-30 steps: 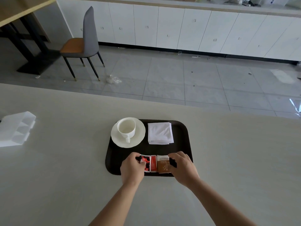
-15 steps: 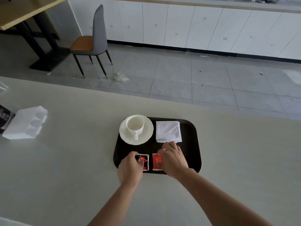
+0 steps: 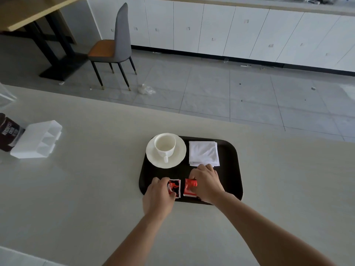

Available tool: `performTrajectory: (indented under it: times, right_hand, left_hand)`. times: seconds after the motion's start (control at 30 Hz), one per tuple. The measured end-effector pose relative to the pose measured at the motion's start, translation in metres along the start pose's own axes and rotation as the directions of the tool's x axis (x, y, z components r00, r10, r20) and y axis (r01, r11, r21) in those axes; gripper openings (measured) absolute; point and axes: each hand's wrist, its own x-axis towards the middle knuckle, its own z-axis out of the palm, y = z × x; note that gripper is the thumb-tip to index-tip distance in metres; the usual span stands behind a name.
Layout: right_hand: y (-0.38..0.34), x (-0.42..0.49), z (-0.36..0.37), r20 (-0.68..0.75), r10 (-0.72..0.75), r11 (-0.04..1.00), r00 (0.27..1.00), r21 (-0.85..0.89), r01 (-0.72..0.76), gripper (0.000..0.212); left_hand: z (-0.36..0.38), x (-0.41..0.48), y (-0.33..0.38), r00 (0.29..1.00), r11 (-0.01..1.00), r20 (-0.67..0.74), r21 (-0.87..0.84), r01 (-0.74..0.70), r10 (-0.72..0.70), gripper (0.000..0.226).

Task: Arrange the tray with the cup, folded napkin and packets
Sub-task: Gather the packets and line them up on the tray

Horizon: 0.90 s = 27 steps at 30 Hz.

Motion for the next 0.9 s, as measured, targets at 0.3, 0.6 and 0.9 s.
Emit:
performTrajectory:
  times: [0.3, 0.6, 0.9]
  right_hand:
    - [0.013, -0.036, 0.011, -0.127, -0.169, 0.986, 0.977, -0.036, 0.166, 0.02]
    - [0.017, -0.036, 0.012, -0.101, -0.235, 0.968, 0.967, -0.118, 0.223, 0.025]
    - [0.013, -0.021, 0.01, -0.105, -0.162, 0.97, 0.981, -0.199, 0.139, 0.041]
  left_hand:
    - [-0.002, 0.014, -0.001, 0.992, 0.996, 0.116, 0.066, -0.061, 0.053, 0.047]
    - [0.0, 0.013, -0.004, 0.995, 0.996, 0.065, 0.059, -0.073, 0.07, 0.043]
    - [0.002, 0.011, -0.005, 0.995, 0.994, 0.026, 0.044, -0.097, 0.096, 0.039]
